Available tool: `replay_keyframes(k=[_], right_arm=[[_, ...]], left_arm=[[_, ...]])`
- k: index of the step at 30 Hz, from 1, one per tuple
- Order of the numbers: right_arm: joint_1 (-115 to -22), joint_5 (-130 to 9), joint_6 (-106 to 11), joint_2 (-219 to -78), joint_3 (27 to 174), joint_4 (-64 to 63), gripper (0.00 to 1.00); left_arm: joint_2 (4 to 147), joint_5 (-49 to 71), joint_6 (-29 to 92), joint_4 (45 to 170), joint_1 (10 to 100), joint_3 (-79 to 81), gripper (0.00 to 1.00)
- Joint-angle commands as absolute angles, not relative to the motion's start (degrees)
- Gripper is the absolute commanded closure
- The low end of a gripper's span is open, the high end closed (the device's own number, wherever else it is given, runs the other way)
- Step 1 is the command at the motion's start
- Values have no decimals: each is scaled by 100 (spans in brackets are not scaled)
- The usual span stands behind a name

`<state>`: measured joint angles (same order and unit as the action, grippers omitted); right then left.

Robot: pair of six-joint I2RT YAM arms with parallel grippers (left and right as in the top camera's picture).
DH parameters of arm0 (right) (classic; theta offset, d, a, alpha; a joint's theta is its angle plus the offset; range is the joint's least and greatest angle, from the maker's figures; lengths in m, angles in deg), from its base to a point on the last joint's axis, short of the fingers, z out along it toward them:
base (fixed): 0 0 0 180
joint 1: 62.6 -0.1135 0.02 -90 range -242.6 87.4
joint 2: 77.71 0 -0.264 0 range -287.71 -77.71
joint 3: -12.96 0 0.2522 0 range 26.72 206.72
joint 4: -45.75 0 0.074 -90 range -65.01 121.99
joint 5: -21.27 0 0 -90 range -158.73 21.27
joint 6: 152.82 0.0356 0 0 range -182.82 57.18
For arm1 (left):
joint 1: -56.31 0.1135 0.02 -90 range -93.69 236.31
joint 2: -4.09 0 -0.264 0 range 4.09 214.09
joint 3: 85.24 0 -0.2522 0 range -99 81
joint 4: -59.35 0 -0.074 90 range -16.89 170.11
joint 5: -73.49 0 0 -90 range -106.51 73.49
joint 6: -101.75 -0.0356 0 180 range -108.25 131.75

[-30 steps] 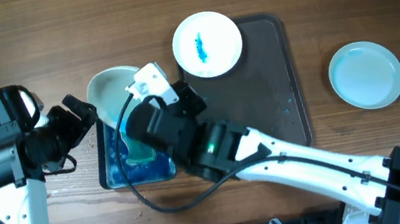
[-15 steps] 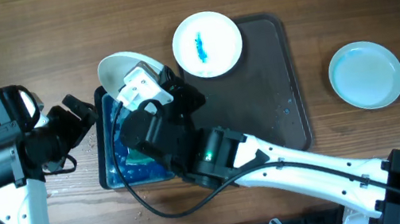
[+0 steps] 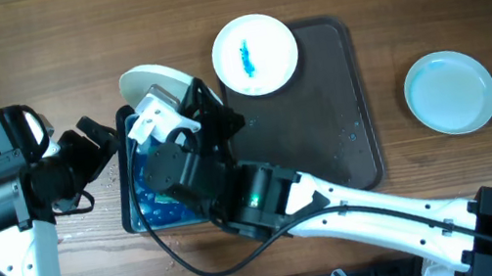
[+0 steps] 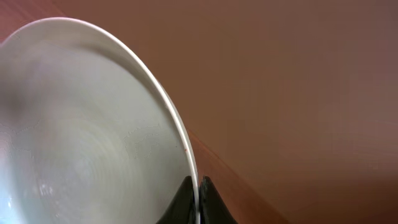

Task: Clean dirty plates on tray and stack at the side
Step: 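Lift the scrubbed plate with the right gripper and tilt it over the basin, then carry the plate right and stack it on the cleaned plate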

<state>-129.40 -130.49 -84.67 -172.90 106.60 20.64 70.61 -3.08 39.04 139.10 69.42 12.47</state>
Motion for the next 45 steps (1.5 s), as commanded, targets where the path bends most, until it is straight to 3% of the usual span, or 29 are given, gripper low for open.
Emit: replay_keyframes(k=[1,14,17,19,22,25,31,39,43,45], right_arm=[[-13028,-13226,-8692,-17297,10782,2204,96],[-13010,-13246,-8655,-17297,10782,2256,96],[-12868,-13235,-8047,-17297,10782,2103,96],[-12516,-12385,-6847,-17297,10782,1323,96],[-11978,-9742,-5488,-17299,10780,331,96],[-11205,-7065,-4714,-17354,10771,-69,96],[-9729,-4982,-3829,-16862,10793,-26,96],[-7301,-5364,-3086,-15719,10793,-1418,96],[-5937,-6252,-3081,-15763,10736,-2246,96],[-4827,-6623,-3132,-16062,10557,-2485,96]], left_arm=[[7026,-242,3895,13897,6977,1155,0],[7026,-242,3895,13897,6977,1155,0],[7026,-242,3895,13897,6977,1155,0],[7024,-242,3895,13897,6977,1155,0],[7026,-242,3895,13897,6977,1155,0],[7026,-242,3895,13897,6977,1155,0],[7026,-242,3895,13897,6977,1155,0],[7026,-242,3895,13897,6977,1155,0],[7024,-242,3895,13897,6977,1155,0],[7026,-242,3895,13897,6977,1155,0]])
